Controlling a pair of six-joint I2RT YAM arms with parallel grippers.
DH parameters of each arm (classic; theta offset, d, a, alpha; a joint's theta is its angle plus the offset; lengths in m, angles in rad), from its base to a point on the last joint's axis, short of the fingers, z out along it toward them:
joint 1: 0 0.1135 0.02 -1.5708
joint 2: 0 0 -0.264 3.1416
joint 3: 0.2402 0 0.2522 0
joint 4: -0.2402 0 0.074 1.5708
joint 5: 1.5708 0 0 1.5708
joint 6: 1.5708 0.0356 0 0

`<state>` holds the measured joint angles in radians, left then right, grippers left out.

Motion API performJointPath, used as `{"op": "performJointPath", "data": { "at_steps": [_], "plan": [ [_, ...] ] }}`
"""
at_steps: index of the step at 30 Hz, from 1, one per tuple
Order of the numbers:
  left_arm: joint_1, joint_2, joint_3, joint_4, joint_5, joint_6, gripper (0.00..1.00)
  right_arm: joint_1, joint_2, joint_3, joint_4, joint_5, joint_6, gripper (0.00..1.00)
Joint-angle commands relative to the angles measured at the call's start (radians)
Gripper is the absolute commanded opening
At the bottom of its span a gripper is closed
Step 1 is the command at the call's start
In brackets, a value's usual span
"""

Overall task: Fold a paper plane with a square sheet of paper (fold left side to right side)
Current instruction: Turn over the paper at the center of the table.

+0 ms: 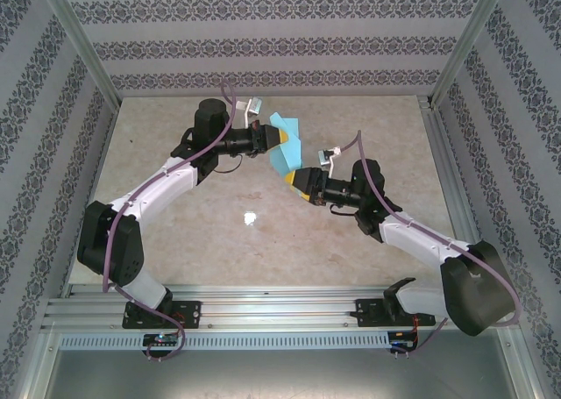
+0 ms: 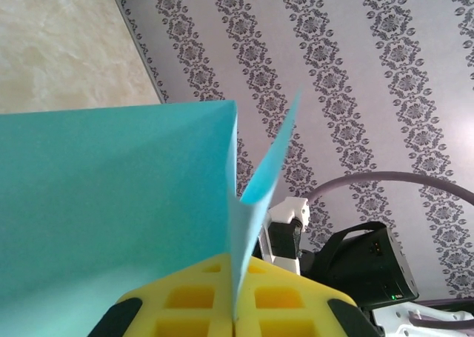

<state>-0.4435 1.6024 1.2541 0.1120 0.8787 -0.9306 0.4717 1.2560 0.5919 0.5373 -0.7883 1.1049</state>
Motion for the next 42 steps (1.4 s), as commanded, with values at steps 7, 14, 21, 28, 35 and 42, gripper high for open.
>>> {"op": "performJointPath", "data": {
  "at_steps": [7, 14, 21, 28, 35, 42],
  "plan": [
    [-0.013, -0.017, 0.004, 0.071, 0.030, -0.018, 0.06, 0.005, -0.003, 0.036, 0.054, -0.032, 0.004, 0.57],
    [-0.014, 0.001, 0.007, 0.008, -0.011, -0.001, 0.06, 0.002, -0.019, 0.040, -0.025, -0.034, -0.040, 0.41],
    [-0.015, 0.025, -0.003, -0.017, -0.033, 0.015, 0.08, -0.008, -0.044, 0.046, -0.085, -0.028, -0.067, 0.25],
    [-0.005, 0.030, -0.004, -0.072, -0.050, 0.055, 0.30, -0.011, -0.073, 0.071, -0.235, -0.004, -0.150, 0.07],
    [0.134, -0.129, -0.007, -0.322, -0.113, 0.214, 0.64, 0.019, -0.118, 0.229, -0.790, 0.209, -0.468, 0.00],
    [0.285, -0.355, -0.052, -0.649, -0.387, 0.383, 0.76, 0.241, 0.040, 0.549, -1.436, 0.942, -0.711, 0.00]
  ]
}}
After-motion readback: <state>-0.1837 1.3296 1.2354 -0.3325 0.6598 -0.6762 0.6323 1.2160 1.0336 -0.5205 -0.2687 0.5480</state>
